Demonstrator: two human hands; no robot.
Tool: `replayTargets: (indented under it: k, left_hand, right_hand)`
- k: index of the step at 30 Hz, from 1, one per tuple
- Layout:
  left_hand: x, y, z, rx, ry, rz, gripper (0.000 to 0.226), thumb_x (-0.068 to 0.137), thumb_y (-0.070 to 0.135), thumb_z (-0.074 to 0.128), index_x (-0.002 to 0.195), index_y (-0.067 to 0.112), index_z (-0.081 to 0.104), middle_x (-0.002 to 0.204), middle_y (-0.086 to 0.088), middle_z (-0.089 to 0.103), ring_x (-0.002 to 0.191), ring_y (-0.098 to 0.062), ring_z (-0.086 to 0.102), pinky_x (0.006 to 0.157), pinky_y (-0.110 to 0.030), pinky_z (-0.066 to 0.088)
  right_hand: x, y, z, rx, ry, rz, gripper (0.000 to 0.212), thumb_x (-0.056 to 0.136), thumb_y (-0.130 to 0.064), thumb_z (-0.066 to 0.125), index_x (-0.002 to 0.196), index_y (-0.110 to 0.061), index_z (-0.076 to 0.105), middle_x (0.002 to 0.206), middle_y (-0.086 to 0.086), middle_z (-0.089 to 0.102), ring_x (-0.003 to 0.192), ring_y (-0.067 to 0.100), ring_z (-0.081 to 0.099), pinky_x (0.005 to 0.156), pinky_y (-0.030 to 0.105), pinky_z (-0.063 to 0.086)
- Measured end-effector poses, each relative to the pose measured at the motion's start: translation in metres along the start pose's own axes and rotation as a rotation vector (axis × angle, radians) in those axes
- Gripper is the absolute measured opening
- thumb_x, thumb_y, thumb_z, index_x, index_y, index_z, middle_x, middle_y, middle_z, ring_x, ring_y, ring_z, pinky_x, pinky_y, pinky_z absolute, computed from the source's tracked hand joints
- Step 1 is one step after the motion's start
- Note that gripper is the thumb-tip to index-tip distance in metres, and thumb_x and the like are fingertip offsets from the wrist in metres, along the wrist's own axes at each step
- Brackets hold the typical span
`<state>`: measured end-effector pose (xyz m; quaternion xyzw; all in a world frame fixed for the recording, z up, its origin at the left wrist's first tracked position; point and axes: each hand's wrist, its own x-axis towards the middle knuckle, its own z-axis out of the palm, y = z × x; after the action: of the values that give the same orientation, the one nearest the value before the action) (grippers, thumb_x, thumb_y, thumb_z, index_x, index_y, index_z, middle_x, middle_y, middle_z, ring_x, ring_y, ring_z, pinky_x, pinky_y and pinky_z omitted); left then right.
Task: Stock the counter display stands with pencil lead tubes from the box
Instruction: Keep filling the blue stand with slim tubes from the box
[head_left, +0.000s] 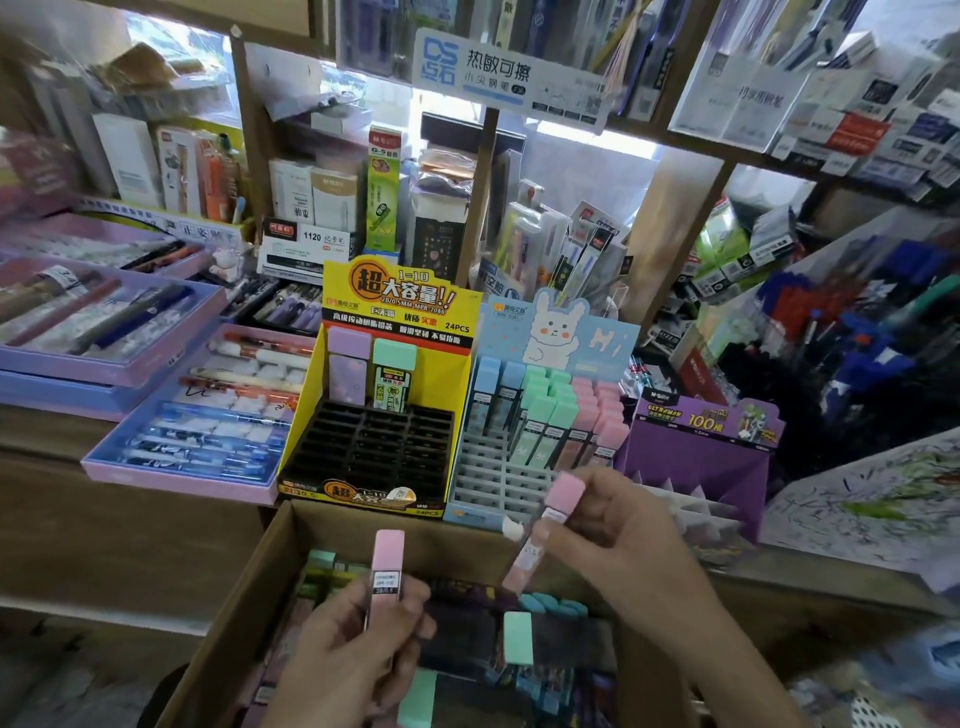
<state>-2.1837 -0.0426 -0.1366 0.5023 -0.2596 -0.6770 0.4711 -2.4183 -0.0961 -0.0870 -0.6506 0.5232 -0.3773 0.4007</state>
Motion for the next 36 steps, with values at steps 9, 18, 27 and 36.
replayTargets:
  k: [9, 18, 27, 36]
  left_hand:
    - [0.002, -0.003, 0.001, -0.011, 0.024, -0.024, 0.009, 0.093, 0.001, 0.065, 0.094, -0.002, 0.072, 0.069, -0.02, 0.066, 0.059, -0.022, 0.051, 0.056, -0.023, 0.036]
    - [0.005, -0.002, 0.0, -0.023, 0.042, -0.044, 0.01, 0.091, 0.001, 0.066, 0.087, 0.001, 0.075, 0.069, -0.021, 0.066, 0.054, -0.022, 0.05, 0.047, -0.022, 0.039]
    - [0.003, -0.001, 0.0, -0.025, 0.049, -0.062, 0.01, 0.093, -0.001, 0.064, 0.092, 0.0, 0.074, 0.069, -0.021, 0.066, 0.055, -0.022, 0.05, 0.049, -0.022, 0.04]
    - [0.001, 0.001, 0.003, 0.008, 0.043, -0.04, 0.009, 0.094, -0.003, 0.062, 0.095, -0.004, 0.071, 0.065, -0.02, 0.065, 0.051, -0.02, 0.046, 0.049, -0.02, 0.036]
  right_hand:
    - [0.03, -0.015, -0.048, -0.22, 0.243, -0.202, 0.012, 0.094, -0.036, 0.068, 0.097, -0.026, 0.074, 0.083, 0.004, 0.073, 0.08, 0.029, 0.068, 0.074, 0.053, 0.057]
    - [0.05, -0.012, -0.057, -0.223, 0.305, -0.249, 0.014, 0.093, -0.011, 0.073, 0.1, -0.024, 0.071, 0.086, -0.001, 0.073, 0.078, 0.021, 0.069, 0.07, 0.033, 0.061]
    - [0.05, -0.006, -0.061, -0.554, 0.28, -0.314, 0.011, 0.09, -0.016, 0.078, 0.097, -0.025, 0.077, 0.083, -0.01, 0.066, 0.073, 0.011, 0.061, 0.065, 0.027, 0.051]
    - [0.053, -0.009, -0.052, -0.63, 0.268, -0.311, 0.022, 0.091, -0.014, 0.076, 0.113, -0.014, 0.079, 0.097, -0.005, 0.057, 0.084, -0.002, 0.052, 0.074, 0.008, 0.042]
